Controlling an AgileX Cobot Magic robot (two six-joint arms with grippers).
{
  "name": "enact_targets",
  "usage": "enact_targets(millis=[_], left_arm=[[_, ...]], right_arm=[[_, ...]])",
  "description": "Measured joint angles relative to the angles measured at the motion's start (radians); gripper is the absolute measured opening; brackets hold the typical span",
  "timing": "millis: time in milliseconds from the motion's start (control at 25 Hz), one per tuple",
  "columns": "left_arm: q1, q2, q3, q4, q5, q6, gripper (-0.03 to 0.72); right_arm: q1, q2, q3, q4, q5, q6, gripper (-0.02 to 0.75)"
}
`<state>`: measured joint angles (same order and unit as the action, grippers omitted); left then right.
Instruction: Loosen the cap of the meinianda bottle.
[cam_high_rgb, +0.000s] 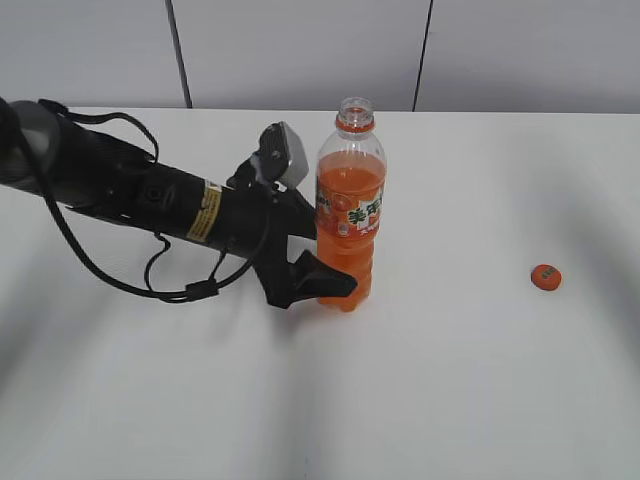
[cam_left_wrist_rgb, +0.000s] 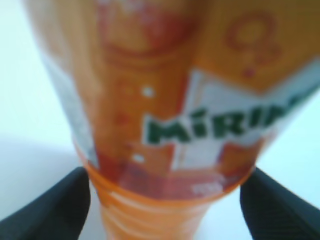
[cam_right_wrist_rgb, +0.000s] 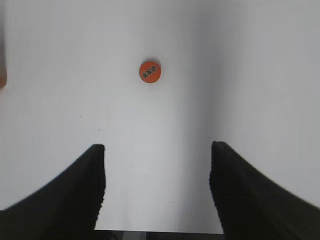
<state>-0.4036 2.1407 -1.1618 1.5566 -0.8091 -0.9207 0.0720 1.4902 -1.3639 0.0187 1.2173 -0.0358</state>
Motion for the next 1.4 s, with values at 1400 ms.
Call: enact_targets(millis=[1400], left_arm=[[0.191,-0.414,-0.004,-0.384,1.129,0.059,0.454]], right_arm=[[0.0,-0.139,0.0,0.003,0.002,-0.001,0.482]])
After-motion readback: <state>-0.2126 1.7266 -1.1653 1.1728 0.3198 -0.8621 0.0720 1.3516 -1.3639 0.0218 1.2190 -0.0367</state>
